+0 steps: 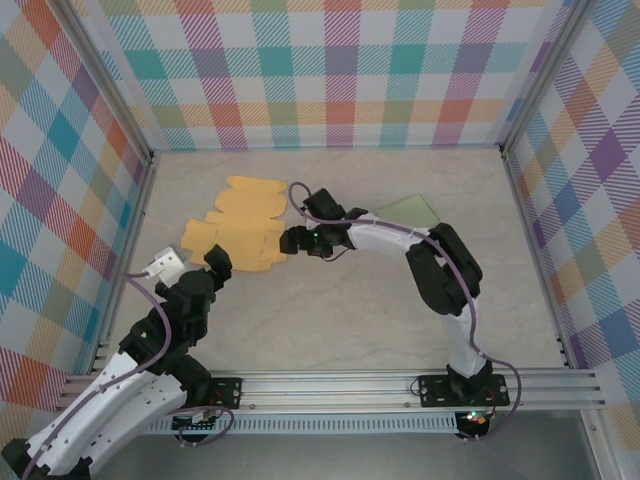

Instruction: Fold the paper box

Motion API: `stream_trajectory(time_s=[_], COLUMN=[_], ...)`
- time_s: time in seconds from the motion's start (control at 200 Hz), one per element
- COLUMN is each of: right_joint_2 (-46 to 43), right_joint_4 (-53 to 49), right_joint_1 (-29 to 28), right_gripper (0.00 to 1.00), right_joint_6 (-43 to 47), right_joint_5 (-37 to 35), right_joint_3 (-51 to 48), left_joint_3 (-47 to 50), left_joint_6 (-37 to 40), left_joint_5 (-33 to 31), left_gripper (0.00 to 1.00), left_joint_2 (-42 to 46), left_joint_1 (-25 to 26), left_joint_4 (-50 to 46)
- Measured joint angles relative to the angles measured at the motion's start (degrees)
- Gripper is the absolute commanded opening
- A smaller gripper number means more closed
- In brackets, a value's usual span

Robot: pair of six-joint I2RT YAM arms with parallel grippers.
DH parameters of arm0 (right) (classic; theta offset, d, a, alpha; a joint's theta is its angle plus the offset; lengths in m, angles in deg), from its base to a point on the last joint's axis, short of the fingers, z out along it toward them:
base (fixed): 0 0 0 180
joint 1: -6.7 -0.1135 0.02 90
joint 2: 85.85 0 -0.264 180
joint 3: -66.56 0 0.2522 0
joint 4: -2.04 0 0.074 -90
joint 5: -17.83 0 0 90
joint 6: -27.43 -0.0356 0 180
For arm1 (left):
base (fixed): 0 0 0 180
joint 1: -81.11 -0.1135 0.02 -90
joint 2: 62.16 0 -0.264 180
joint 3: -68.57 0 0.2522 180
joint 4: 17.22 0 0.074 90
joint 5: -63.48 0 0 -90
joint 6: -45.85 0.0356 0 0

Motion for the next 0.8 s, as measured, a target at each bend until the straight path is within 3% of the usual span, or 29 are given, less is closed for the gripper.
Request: stream_trajectory(time_s=[0.29,0.425,0.475,0.64,0.8], right_joint_2=[12.55,16.61,17.22,16.65,11.39], right_joint_4=[-2.29,-2.45,-2.23,4.15,17.57], right_joint_1=[0.11,0.55,0.87,3.39,7.04], right_gripper=[0.49,0.10,0.00,0.00,0.00], right_joint_6=[-0.59,-1.81,-2.84,-8.59,-17.31], right_joint_5=[2.05,2.93,3.80,8.24,11.93], right_joint_3=[15.21,19.45,19.43,14.23,0.26], left_joint_3=[5.75,6.03,6.03,6.03,6.03], left_joint_6=[-3.74,-4.02,-4.17,-4.85,-5.73], left_joint_5=[2.64,4.94,5.75,8.46,11.93], left_gripper=[1.00,1.00,1.00,1.00,1.00], left_joint_2=[3.17,1.75,0.76,-3.74,-9.64], left_joint_1=[0.00,0.00,0.00,0.00,-0.04], left_joint_4=[-1.09,-0.28,0.22,1.36,4.79])
